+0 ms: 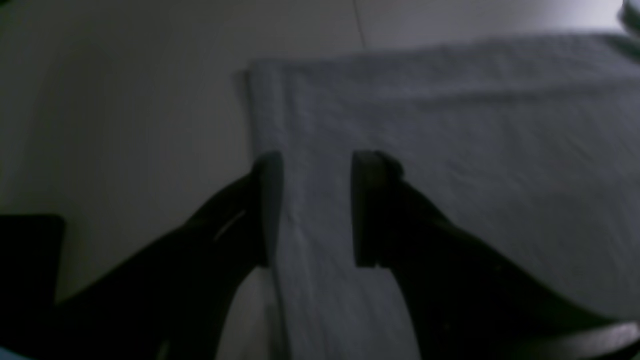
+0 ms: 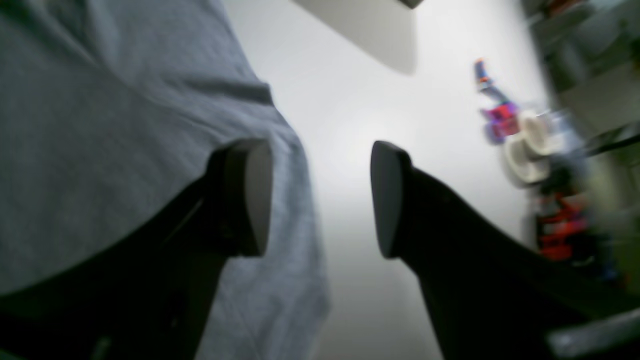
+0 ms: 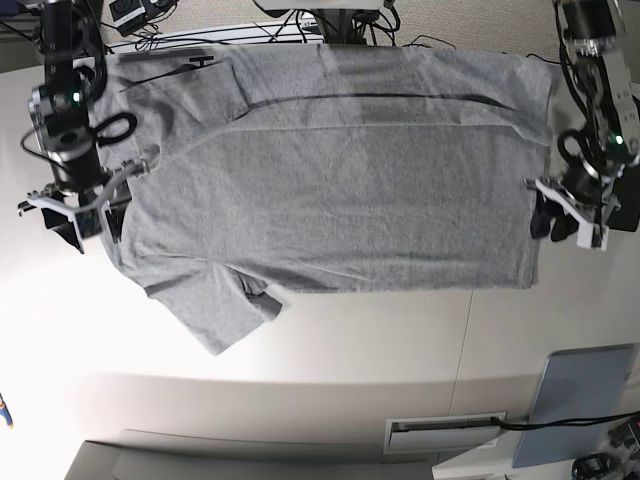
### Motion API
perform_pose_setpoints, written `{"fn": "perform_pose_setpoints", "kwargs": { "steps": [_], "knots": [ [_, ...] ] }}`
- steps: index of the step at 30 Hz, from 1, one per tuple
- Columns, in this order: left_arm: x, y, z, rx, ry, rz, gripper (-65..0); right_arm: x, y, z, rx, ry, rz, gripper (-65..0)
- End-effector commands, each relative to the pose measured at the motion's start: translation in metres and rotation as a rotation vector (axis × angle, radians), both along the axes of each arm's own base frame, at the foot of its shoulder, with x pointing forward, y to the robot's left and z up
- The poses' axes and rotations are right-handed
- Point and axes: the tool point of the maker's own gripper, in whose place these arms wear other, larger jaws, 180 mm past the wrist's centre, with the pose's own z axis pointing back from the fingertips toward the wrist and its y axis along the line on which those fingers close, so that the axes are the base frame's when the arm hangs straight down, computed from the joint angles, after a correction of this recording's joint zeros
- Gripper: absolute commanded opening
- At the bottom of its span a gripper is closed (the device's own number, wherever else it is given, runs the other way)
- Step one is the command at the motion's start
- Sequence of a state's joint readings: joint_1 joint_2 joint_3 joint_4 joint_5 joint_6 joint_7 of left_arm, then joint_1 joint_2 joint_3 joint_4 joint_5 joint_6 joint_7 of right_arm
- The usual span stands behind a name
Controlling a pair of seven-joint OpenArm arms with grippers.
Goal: Fold the T-shirt properly
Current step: 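Move both grippers to the hem corners and grasp them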
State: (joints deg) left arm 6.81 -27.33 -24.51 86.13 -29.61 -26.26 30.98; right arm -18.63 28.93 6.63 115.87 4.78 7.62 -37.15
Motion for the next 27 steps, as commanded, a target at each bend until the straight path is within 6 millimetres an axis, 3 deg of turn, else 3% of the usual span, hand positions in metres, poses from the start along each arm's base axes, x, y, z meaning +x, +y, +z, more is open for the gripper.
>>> {"fn": "perform_pose_setpoints", "kwargs": {
  "steps": [1, 6, 9, 15, 19, 22, 27],
  "knots": [
    [0.016, 0.008, 0.017, -0.001, -0.055, 0.004, -40.9, 0.009, -0.009, 0.005, 0.003, -0.025, -0.026, -33.7],
    [0.05, 0.017, 0.009, -0.055, -0.037, 0.041, -40.9, 0.033, -0.01, -0.028, 0.127, 0.068, -0.011, -33.7],
    [0.074, 0.009, -0.006, -0.005, 0.028, 0.022, -40.9, 0.048, -0.008, -0.037, 0.17, 0.108, -0.018, -33.7],
    [0.115, 0.021, -0.027, 0.053, 0.135, 0.12, -40.9, 0.062, 0.012, -0.043, 0.158, 0.169, 0.022, -33.7],
    [0.125, 0.028, -0.036, 0.025, 0.187, 0.152, -40.9, 0.061, 0.021, -0.048, 0.157, 0.183, 0.046, -33.7],
    [0.121, 0.032, -0.049, 0.007, 0.247, 0.168, -40.9, 0.061, 0.021, -0.048, 0.156, 0.183, 0.046, -33.7],
    [0.106, 0.01, -0.066, -0.042, 0.331, 0.037, -40.9, 0.061, 0.021, -0.048, 0.156, 0.184, 0.046, -33.7]
  ]
}}
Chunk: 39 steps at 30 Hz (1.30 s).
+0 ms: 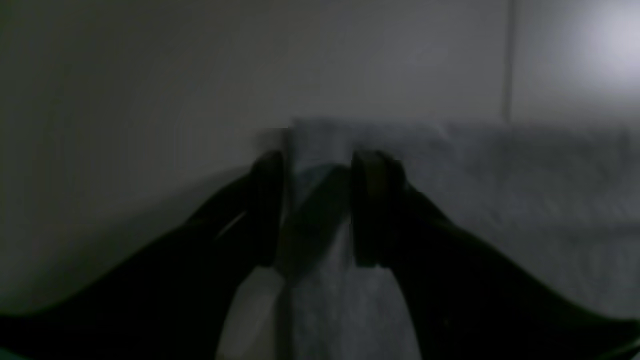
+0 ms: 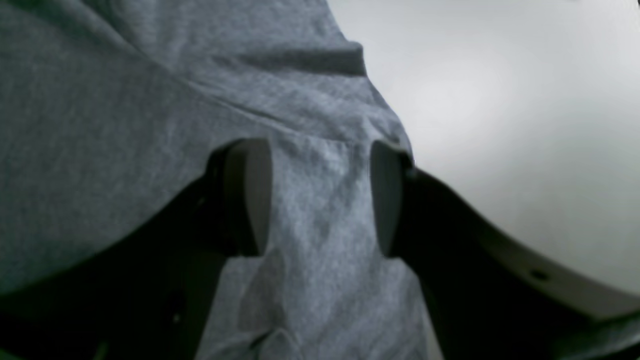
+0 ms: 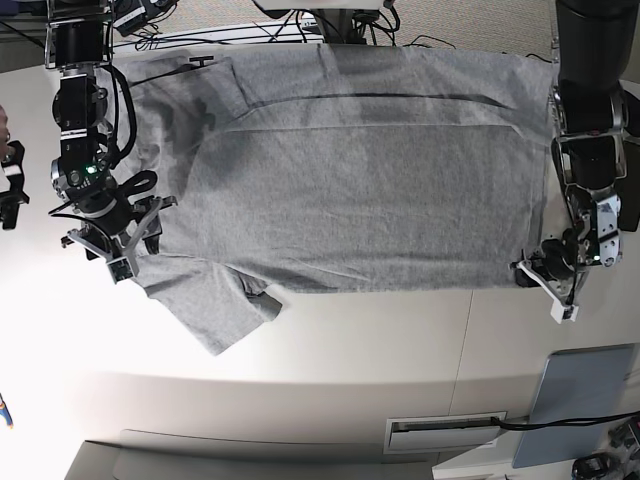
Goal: Fold the T-shirt properly
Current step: 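Move both grippers to the hem corners and grasp them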
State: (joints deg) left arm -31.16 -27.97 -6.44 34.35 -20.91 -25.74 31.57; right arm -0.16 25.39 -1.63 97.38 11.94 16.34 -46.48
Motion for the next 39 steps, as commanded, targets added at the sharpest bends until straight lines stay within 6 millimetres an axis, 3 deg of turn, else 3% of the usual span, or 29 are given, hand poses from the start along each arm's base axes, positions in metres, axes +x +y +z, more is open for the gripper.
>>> {"fn": "perform_pose_setpoints", "kwargs": {
  "steps": [1, 5, 9, 14, 19, 24, 29, 33, 39],
  "knots": [
    [0.005, 0.001, 0.009, -0.006, -0.005, -0.015, -40.9, 0.01, -0.004, 0.016, -0.008, -0.055, 0.001, -33.7],
    [0.005, -0.008, 0.011, -0.031, -0.013, -0.06, -43.6, 0.01, -0.004, 0.016, -0.008, -0.055, 0.001, -33.7],
    [0.004, -0.008, 0.011, -0.031, -0.012, -0.06, -65.0, 0.011, -0.004, 0.018, -0.007, -0.061, 0.003, -33.7],
    [0.004, -0.008, 0.011, -0.031, -0.012, -0.06, -65.0, 0.03, -0.01, 0.028, 0.005, -0.108, -0.012, -33.7],
    [0.003, -0.008, 0.009, -0.027, 0.0, -0.064, -65.0, 0.079, -0.026, 0.037, 0.052, -0.107, -0.072, -33.7],
    [0.002, -0.009, 0.007, -0.009, 0.01, -0.075, -65.0, 0.126, -0.01, 0.009, 0.101, 0.031, -0.068, -33.7],
    [0.002, -0.014, 0.005, -0.016, 0.014, -0.08, -65.0, 0.153, 0.005, -0.019, 0.113, 0.158, -0.073, -33.7],
    [0.001, -0.015, 0.004, -0.016, 0.021, -0.082, -65.0, 0.153, -0.002, -0.041, 0.073, 0.252, -0.125, -33.7],
    [0.001, -0.015, 0.004, -0.016, 0.021, -0.079, -65.0, 0.132, -0.01, -0.066, 0.069, 0.355, -0.16, -33.7]
  ]
}}
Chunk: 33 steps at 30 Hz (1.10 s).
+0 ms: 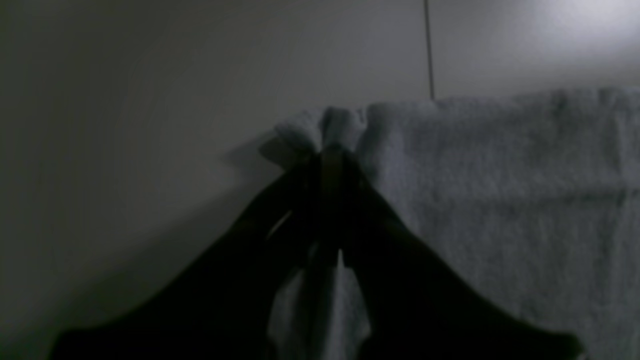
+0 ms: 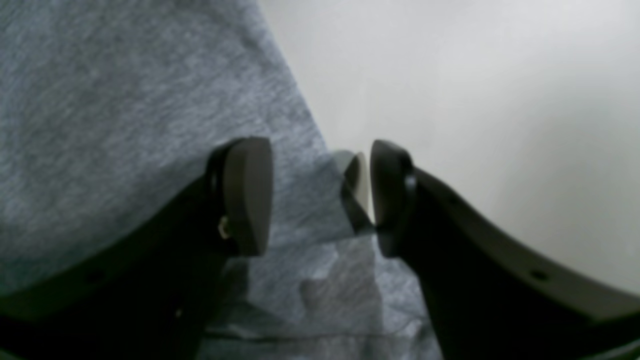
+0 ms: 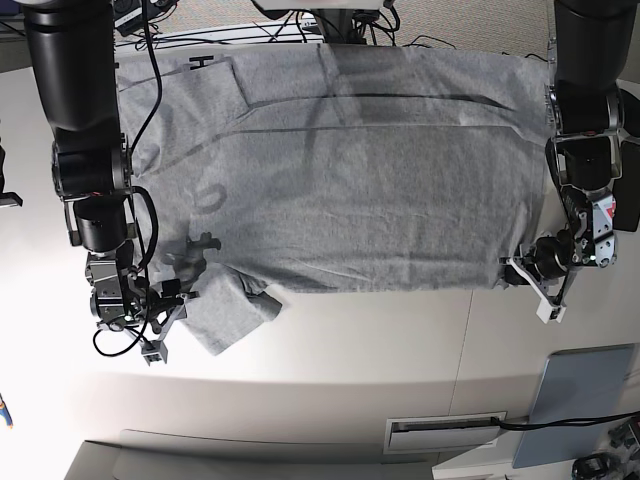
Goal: Fold the T-shirt properly
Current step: 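Move both grippers to the hem corners and grasp them, then lift the hem with both grippers and fold it over toward the collar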
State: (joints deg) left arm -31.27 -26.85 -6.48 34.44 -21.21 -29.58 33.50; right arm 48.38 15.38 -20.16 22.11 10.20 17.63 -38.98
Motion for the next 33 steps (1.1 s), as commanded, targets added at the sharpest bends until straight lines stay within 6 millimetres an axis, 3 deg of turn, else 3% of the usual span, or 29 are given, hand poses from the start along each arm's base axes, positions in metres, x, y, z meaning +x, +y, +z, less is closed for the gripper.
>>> {"fn": "perform_pose_setpoints", "kwargs": {
  "steps": [1, 3, 7, 8, 13, 17, 22, 25, 29, 33],
  "knots": [
    [0.003, 0.007, 0.006, 0.023, 0.004, -0.002, -65.0, 0.002, -0.008, 0.007, -0.022, 0.013, -0.006, -34.1],
    [0.003, 0.007, 0.006, 0.023, 0.004, -0.002, -65.0, -0.004, -0.008, 0.002, -0.023, 0.038, -0.004, -39.4],
    [0.006, 0.007, 0.008, 0.021, -0.011, 0.002, -65.0, -0.011, -0.007, -0.006, -0.025, 0.055, 0.003, -62.7],
    [0.006, 0.007, 0.008, 0.02, -0.012, 0.002, -65.0, -0.011, -0.008, -0.006, -0.028, 0.054, 0.004, -65.0],
    [0.009, 0.006, 0.015, 0.021, -0.025, -0.005, -65.0, 0.0, -0.014, 0.006, -0.091, 0.01, 0.028, -65.0],
    [0.017, 0.002, 0.034, 0.014, -0.051, -0.027, -65.0, 0.012, -0.015, 0.032, -0.122, -0.034, 0.044, -65.0],
    [0.011, 0.002, 0.056, -0.007, -0.089, -0.041, -65.0, 0.01, -0.026, 0.063, -0.15, -0.121, 0.038, -65.0],
    [-0.001, 0.005, 0.064, -0.014, -0.123, -0.041, -65.0, -0.001, -0.032, 0.082, -0.161, -0.189, 0.033, -65.0],
    [-0.026, -0.004, 0.059, 0.036, -0.111, -0.103, -65.0, -0.028, -0.039, 0.098, -0.296, -0.216, 0.078, -65.0],
    [-0.051, -0.01, 0.052, 0.071, -0.107, -0.108, -65.0, -0.061, -0.04, 0.103, -0.346, -0.245, 0.074, -65.0]
  ]
}}
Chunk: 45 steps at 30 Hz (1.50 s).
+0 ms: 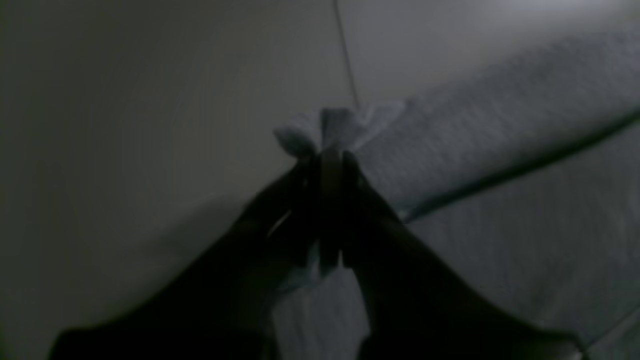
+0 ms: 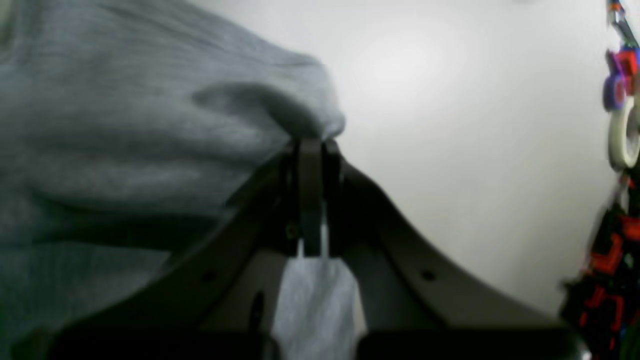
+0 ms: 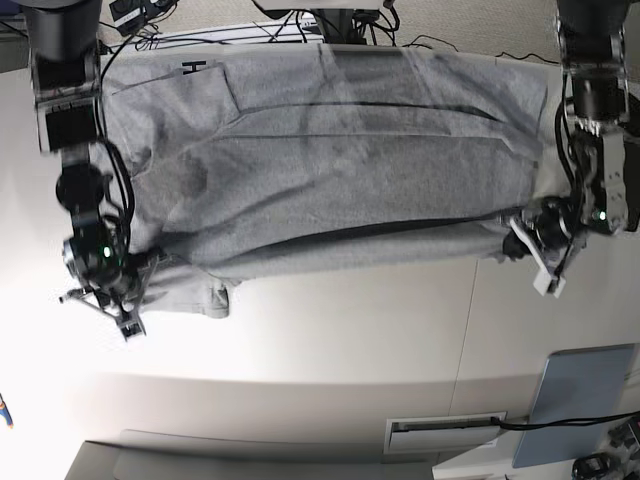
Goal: Fold the T-shirt properly
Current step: 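Lift the hem with both grippers and fold it over toward the collar, then lower the folded hem onto the shirt and open both grippers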
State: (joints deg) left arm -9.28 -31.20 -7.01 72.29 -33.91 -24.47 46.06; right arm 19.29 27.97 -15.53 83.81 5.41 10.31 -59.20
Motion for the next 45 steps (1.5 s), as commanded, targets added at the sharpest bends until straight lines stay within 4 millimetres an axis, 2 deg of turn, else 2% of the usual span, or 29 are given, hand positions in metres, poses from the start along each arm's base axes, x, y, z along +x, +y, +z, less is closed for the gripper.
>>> {"fn": "perform_pose_setpoints", "kwargs": {
  "steps": [1, 13, 17, 22, 27, 36, 45],
  "knots": [
    [0.005, 0.01, 0.017, 0.01, -0.056, 0.017, -65.0, 0.0, -0.009, 0.019, -0.019, -0.056, -0.012, -65.0],
    [-0.067, 0.023, 0.032, -0.073, -0.1, 0.049, -65.0, -0.117, -0.011, 0.041, -0.056, -0.099, -0.029, -65.0],
    [-0.089, 0.028, 0.026, -0.101, -0.062, 0.066, -65.0, -0.15, -0.006, 0.044, -0.099, -0.072, -0.014, -65.0],
    [-0.113, 0.034, 0.017, -0.125, -0.025, 0.084, -65.0, -0.183, -0.005, 0.036, -0.148, -0.012, -0.02, -65.0],
    [-0.129, 0.037, 0.009, -0.12, 0.011, 0.096, -65.0, -0.206, -0.005, 0.029, -0.165, 0.037, -0.026, -65.0],
    [-0.136, 0.037, 0.003, -0.109, 0.057, 0.086, -65.0, -0.24, -0.004, 0.008, -0.155, 0.15, -0.041, -65.0],
    [-0.139, 0.038, 0.002, -0.102, 0.078, 0.081, -65.0, -0.251, -0.004, 0.003, -0.154, 0.187, -0.056, -65.0]
  ]
}}
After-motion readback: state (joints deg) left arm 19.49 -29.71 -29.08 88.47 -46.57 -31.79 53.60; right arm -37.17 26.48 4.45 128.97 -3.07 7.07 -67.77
